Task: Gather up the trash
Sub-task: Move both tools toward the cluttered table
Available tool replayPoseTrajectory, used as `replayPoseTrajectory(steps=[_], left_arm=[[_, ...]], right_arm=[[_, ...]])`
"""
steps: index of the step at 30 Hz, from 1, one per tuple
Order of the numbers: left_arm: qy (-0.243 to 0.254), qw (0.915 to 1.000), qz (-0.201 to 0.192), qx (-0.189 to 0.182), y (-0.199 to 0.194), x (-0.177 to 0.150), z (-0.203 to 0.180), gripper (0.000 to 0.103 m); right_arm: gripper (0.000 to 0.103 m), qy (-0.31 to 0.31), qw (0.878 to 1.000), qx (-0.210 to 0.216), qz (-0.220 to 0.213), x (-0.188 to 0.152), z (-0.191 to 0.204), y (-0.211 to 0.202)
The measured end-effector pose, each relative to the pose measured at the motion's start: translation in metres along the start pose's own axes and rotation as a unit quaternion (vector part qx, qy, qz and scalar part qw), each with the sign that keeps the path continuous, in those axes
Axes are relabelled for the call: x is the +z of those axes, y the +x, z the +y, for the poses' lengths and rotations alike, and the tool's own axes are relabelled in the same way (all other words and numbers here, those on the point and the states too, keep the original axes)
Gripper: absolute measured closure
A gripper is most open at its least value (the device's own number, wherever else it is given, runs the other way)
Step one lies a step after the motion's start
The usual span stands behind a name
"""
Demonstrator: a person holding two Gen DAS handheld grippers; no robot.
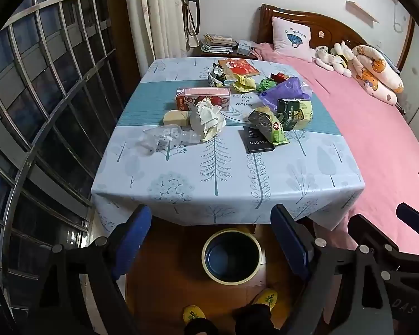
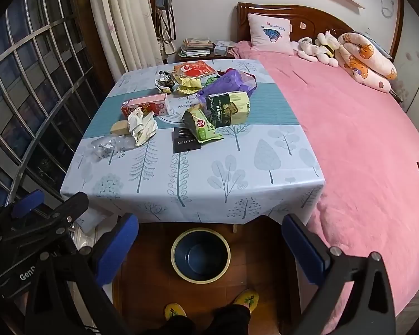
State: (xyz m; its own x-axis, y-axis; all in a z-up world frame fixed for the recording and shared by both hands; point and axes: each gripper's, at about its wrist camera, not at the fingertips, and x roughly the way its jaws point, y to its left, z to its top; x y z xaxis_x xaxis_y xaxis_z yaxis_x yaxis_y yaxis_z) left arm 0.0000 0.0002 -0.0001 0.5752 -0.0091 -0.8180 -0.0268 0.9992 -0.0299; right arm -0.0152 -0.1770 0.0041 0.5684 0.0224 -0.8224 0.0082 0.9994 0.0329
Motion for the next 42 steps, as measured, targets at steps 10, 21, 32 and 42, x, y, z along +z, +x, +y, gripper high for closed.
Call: replayPoseTrajectory(steps=[10, 21, 32, 42], left_arm=[[-0.002, 1.0000, 0.003, -0.006, 0.001, -0.002, 0.002, 0.017], [-0.010, 0.9999, 0.003, -0.012, 0.004, -0.001, 0.004, 0.017], [-0.015, 0.9999, 0.002, -0.003, 0.003, 0.002, 0.005, 0.017], [-0.026, 0.9995, 0.006, 0.014, 0.010, 0.007, -0.002, 0.017]], right_arm=[[0.000, 0.004, 1.000, 0.003, 0.000, 0.002, -0.005, 0.001], [0.000, 0.007, 1.000, 0.009, 0.000, 0.002, -0.004, 0.005], [0.000, 0.003, 1.000, 0.017, 0.001, 0.004, -0.005, 0.008], [0.000, -0.007, 0.999, 0.037, 0.009, 0.017, -0.016, 0.020]])
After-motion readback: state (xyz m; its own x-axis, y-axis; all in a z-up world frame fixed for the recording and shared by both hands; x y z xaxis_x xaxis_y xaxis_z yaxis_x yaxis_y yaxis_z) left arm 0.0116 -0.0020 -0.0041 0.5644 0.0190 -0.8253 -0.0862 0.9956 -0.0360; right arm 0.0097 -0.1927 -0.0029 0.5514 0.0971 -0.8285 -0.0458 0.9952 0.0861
